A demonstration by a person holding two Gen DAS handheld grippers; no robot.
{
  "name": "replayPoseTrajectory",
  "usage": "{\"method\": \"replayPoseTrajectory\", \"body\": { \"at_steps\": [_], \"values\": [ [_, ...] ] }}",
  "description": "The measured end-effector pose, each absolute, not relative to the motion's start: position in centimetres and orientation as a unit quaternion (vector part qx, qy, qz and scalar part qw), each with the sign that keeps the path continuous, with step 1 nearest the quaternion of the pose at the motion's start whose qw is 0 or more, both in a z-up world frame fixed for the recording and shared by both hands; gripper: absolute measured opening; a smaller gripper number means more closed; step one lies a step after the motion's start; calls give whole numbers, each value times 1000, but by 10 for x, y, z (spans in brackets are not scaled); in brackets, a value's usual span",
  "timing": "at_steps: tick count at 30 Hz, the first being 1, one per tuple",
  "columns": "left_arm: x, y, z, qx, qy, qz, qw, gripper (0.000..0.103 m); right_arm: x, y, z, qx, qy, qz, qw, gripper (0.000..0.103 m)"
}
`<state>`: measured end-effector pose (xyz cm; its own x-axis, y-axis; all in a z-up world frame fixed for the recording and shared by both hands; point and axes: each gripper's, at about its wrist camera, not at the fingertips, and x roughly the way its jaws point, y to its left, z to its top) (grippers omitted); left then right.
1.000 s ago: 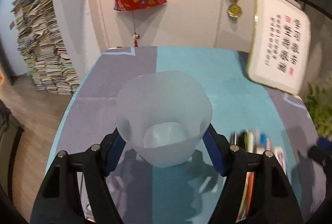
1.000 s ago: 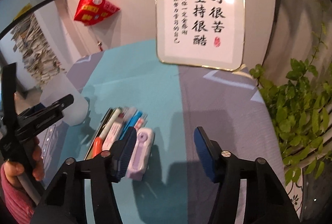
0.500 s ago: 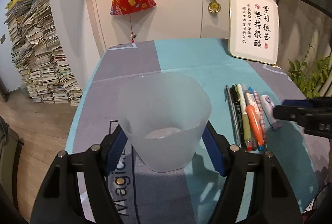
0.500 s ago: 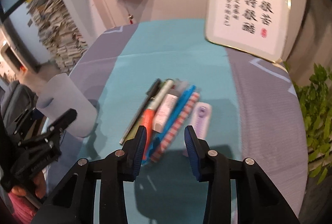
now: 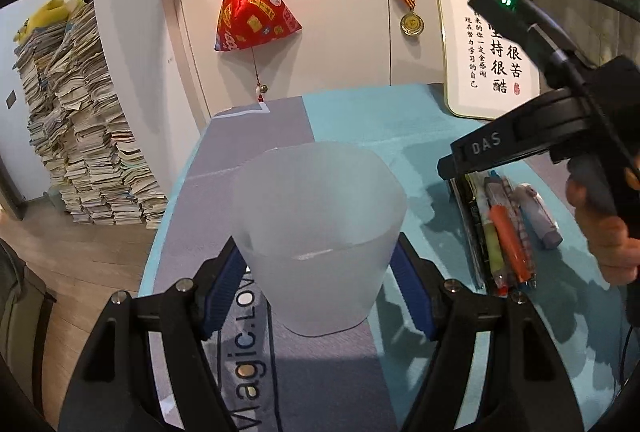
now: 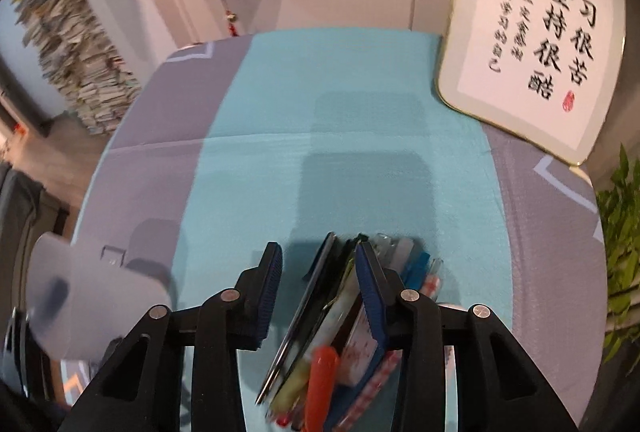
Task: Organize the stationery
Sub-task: 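Grasp the metal ruler from the stationery pile with the right gripper while the left holds the cup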
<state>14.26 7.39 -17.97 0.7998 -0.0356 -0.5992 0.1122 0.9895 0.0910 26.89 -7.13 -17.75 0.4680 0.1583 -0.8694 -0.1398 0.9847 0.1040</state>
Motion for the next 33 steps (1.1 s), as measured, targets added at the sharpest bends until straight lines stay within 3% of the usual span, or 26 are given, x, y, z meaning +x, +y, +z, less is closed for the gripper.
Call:
{"method": "replayPoseTrajectory", "body": {
  "at_steps": [23, 27, 33],
  "values": [
    [152, 83, -188, 26, 317, -36, 947, 71, 285, -51, -190, 1, 528, 89, 845, 41],
    [146, 86, -184, 23, 299, -28, 954, 85, 286, -49, -191, -6, 529, 85, 844, 41],
    [143, 93, -179, 5, 283, -24, 959, 85, 293, -40, -198, -30, 546, 112, 830, 41]
  ]
}}
